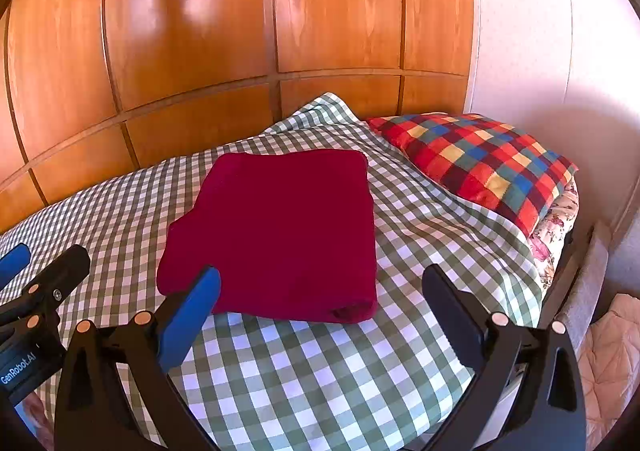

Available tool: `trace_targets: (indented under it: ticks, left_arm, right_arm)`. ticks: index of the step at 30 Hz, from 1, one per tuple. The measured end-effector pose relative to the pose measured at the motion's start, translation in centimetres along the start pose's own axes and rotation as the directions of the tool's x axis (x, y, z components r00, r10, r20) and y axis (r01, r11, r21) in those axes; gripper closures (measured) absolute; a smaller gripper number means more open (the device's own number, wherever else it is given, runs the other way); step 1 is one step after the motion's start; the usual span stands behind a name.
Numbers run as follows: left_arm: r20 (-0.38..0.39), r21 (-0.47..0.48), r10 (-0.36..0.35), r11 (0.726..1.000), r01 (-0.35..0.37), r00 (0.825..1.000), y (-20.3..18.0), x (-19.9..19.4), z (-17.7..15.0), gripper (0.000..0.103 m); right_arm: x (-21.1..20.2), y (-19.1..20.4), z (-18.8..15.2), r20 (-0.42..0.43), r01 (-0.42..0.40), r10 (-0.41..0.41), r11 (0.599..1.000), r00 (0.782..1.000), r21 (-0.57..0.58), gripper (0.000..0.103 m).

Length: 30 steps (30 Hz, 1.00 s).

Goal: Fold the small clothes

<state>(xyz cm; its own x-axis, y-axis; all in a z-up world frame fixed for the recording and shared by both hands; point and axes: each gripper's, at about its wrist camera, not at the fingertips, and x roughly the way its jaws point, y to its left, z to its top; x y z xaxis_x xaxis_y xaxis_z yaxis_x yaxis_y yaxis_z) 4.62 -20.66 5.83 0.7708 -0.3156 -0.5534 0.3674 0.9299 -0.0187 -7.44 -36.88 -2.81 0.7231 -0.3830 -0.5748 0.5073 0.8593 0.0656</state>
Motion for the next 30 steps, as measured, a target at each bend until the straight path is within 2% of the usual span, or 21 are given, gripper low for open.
trace_targets:
  ticks: [30]
  left_arm:
    - [0.029,-0.012,0.016,1.000,-0.016,0.999,0.2,-1.2,0.6,0.004]
  right_arm:
    - [-0.2,0.4,0.2,0.005,-0.009,0.009,1.000,1.000,-0.005,0.002]
